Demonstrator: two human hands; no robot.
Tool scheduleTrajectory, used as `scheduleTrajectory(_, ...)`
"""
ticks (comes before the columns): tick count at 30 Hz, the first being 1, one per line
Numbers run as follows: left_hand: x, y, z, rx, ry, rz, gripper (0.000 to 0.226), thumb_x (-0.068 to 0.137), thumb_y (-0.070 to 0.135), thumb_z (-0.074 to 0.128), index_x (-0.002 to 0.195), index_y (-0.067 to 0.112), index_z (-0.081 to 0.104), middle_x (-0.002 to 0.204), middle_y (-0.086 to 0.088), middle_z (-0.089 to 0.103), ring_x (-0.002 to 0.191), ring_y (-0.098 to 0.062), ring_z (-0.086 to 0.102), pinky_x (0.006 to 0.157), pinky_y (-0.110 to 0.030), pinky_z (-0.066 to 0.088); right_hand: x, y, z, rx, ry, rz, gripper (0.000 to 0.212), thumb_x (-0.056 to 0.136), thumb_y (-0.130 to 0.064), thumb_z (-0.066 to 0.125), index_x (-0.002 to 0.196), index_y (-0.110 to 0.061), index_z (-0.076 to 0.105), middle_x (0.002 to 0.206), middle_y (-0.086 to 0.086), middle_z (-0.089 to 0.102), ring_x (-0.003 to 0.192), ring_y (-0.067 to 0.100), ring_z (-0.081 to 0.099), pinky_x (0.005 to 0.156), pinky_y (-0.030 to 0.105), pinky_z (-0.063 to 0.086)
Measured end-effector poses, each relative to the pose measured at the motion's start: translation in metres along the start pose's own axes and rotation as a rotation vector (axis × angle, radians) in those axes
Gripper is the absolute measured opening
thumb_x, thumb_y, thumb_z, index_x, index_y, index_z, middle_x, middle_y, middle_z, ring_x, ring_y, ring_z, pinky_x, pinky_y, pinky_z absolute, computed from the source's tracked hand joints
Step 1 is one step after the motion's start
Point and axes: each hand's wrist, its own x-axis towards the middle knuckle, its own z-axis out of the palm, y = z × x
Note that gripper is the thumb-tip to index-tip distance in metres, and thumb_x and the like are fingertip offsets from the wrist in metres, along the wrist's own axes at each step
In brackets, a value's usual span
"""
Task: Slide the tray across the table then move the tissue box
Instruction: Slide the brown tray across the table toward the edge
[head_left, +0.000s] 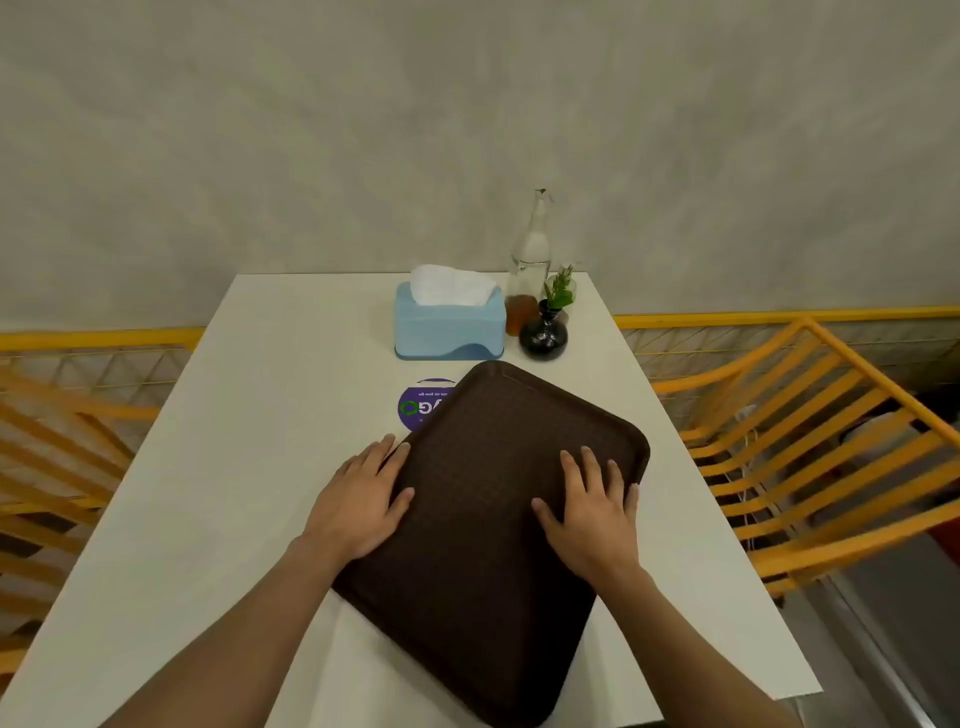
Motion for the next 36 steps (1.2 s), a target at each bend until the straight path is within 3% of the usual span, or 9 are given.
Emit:
scheduleTrajectory(12,-0.006,-0.003,0.019,-0.014,0.013,0.001,0.069,0.101,0.055,0.024,0.158,0.018,0.026,0.166,-0.001,0.022,0.146,-0.021,0.034,0.12,-0.035,0.027,-0.014,0.02,0.023,0.019,0.085,0.078,0.086,0.097,-0.072,0.03,0.161,-0.015,0.018,0.17,0.009,0.01,0.156,0.032,-0.002,0.124,0.046,0.004)
scheduleTrajectory(19,-0.024,-0.013,0.02,-0.008,0.023,-0.021,0.07,0.1,0.056,0.02,0.158,0.017,0.027,0.166,-0.002,0.022,0.145,-0.021,0.035,0.12,-0.035,0.028,-0.018,0.012,0.029,0.02,0.093,0.036,0.088,0.096,-0.071,0.03,0.161,-0.013,0.019,0.17,0.009,0.012,0.156,0.031,-0.002,0.125,0.046,0.006)
scheduleTrajectory(25,-0.057,-0.042,0.018,-0.041,0.048,-0.106,0.07,0.102,0.056,0.021,0.16,0.019,0.017,0.168,0.001,0.014,0.149,-0.02,0.026,0.123,-0.034,0.022,-0.018,-0.023,0.034,0.01,0.073,-0.052,0.087,0.097,-0.071,0.03,0.161,-0.015,0.015,0.17,0.006,0.01,0.156,0.028,-0.005,0.125,0.044,0.004)
scheduleTrajectory(36,-0.121,-0.117,0.01,-0.024,0.122,-0.308,0.072,0.1,0.056,0.022,0.16,0.016,0.018,0.167,-0.003,0.021,0.151,-0.02,0.024,0.121,-0.034,0.015,-0.008,-0.117,0.056,0.1,0.093,-0.171,0.081,0.099,-0.062,0.039,0.161,-0.015,0.017,0.171,0.003,0.008,0.156,0.023,-0.005,0.123,0.04,0.012)
